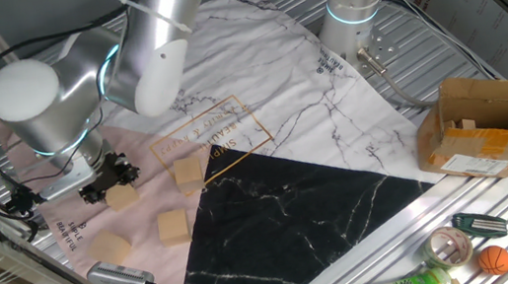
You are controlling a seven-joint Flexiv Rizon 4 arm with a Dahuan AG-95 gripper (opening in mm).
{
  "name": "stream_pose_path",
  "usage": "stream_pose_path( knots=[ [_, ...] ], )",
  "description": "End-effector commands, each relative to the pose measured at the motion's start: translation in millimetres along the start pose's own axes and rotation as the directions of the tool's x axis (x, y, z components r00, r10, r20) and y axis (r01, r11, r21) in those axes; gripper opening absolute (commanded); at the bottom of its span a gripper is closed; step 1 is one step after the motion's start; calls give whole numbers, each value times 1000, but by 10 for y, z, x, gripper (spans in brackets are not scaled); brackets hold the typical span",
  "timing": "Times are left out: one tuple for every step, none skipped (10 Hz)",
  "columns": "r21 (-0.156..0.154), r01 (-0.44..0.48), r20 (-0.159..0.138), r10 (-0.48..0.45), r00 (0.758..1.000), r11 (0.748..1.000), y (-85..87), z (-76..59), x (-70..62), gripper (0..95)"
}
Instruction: Stack the blocks into a pyramid shape
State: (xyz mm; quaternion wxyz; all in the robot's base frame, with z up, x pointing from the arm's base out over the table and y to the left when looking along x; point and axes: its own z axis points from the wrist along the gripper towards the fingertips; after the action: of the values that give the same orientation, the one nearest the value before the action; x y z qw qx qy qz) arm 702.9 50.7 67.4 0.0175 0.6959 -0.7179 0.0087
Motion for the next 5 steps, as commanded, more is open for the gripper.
stream_pose_path(
  knots=[
    [-1,12,0,-12,1000,1000,-11,26,7,0],
    [0,16,0,-16,1000,1000,-15,33,9,0],
    [0,23,0,-23,1000,1000,-27,56,14,0],
    [2,26,0,-26,1000,1000,-32,66,17,0],
    [4,32,-1,-32,999,999,-39,78,22,0]
  ],
)
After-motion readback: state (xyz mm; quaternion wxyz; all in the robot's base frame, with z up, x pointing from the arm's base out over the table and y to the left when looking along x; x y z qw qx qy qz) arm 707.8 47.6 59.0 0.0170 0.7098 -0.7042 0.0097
